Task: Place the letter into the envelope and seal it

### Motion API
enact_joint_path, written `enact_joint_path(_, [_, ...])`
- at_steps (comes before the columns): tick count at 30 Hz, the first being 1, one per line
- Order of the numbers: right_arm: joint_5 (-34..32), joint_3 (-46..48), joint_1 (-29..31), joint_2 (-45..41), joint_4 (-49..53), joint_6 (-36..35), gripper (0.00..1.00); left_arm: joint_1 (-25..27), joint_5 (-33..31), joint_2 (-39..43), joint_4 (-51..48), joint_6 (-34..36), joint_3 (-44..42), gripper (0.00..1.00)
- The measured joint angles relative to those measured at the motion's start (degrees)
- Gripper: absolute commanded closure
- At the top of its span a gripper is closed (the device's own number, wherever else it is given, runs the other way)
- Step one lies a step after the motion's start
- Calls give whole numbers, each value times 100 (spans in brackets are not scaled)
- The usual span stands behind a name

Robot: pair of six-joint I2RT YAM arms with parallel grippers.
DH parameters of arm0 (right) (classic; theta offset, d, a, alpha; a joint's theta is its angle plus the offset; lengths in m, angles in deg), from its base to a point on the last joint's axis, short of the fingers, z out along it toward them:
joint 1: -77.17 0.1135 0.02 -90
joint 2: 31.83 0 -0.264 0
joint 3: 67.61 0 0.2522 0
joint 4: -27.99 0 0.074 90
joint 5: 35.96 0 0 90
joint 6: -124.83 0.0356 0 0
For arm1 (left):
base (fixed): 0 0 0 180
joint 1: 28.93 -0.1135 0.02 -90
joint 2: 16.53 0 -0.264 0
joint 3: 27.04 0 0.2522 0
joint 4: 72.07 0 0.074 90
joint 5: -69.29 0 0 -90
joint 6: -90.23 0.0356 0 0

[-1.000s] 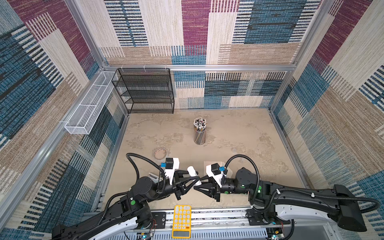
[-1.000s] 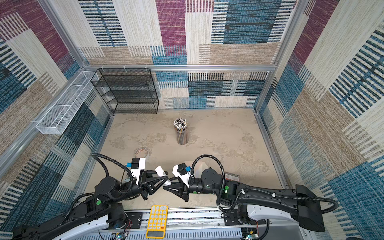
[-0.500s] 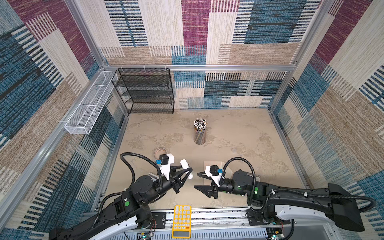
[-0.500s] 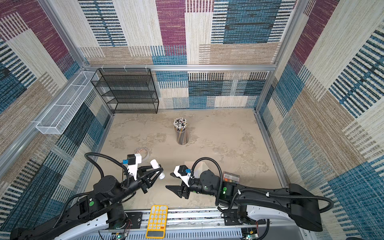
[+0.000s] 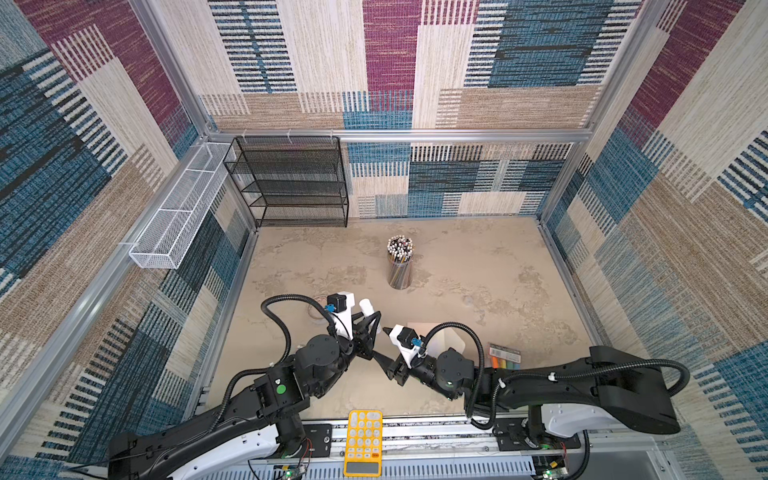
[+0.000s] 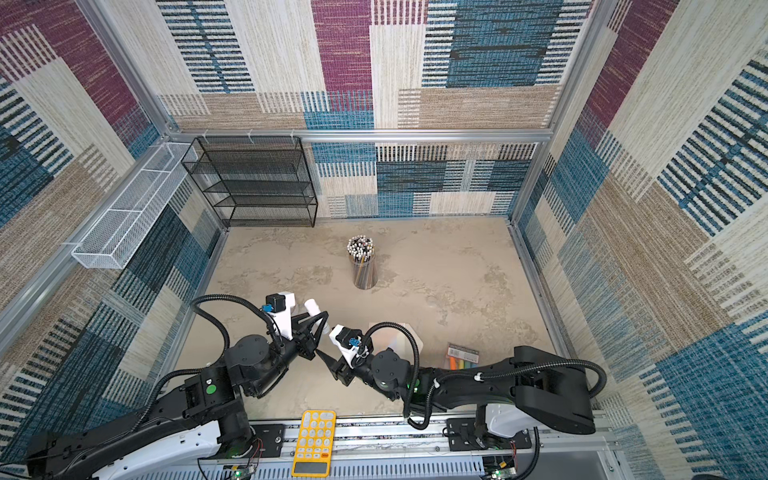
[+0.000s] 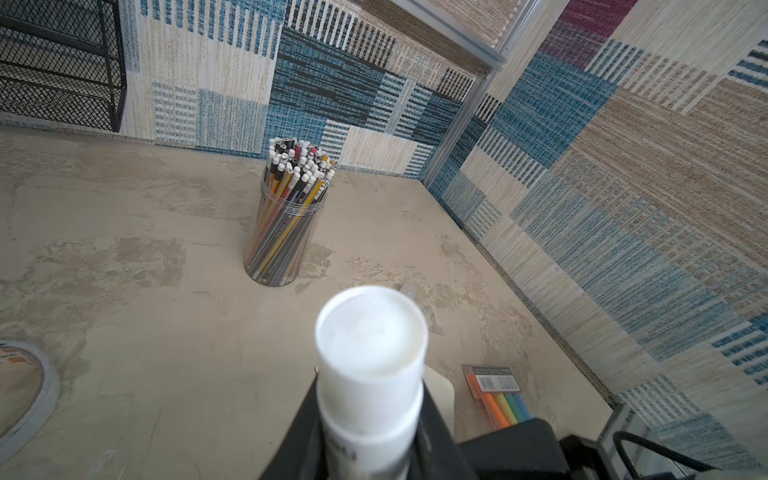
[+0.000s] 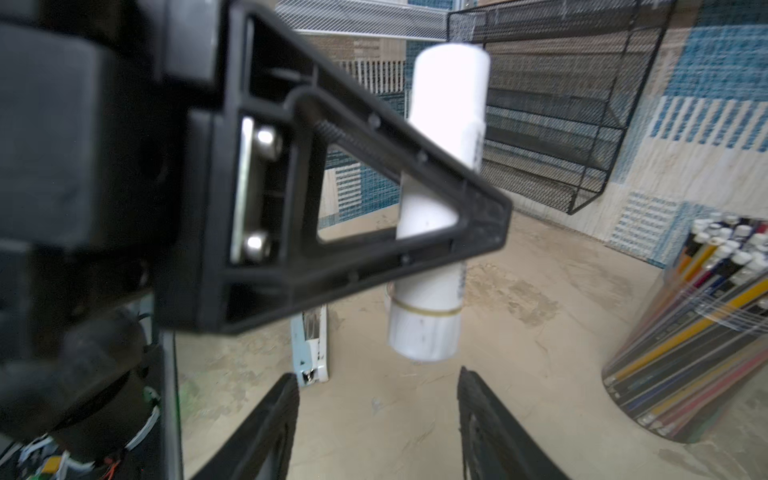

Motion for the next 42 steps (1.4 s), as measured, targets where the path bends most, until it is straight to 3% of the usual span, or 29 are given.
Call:
enact_joint_path(7, [-636,-358,0,348,-83,-155,40,13,-70,-328,295,-44,81,100])
enact_joint_path(19, [-997,-551,-33,507,11,-216,66,13,-63,-341,378,-68,81,100])
enact_joint_path(30, [-1051,-638,-44,579,42,-323,68,13,-11,-321,361,-90,81,100])
enact_joint_path(42, [-1062,-675,-52,605,63,-382,82,11,37,-319,341,-107,79,100])
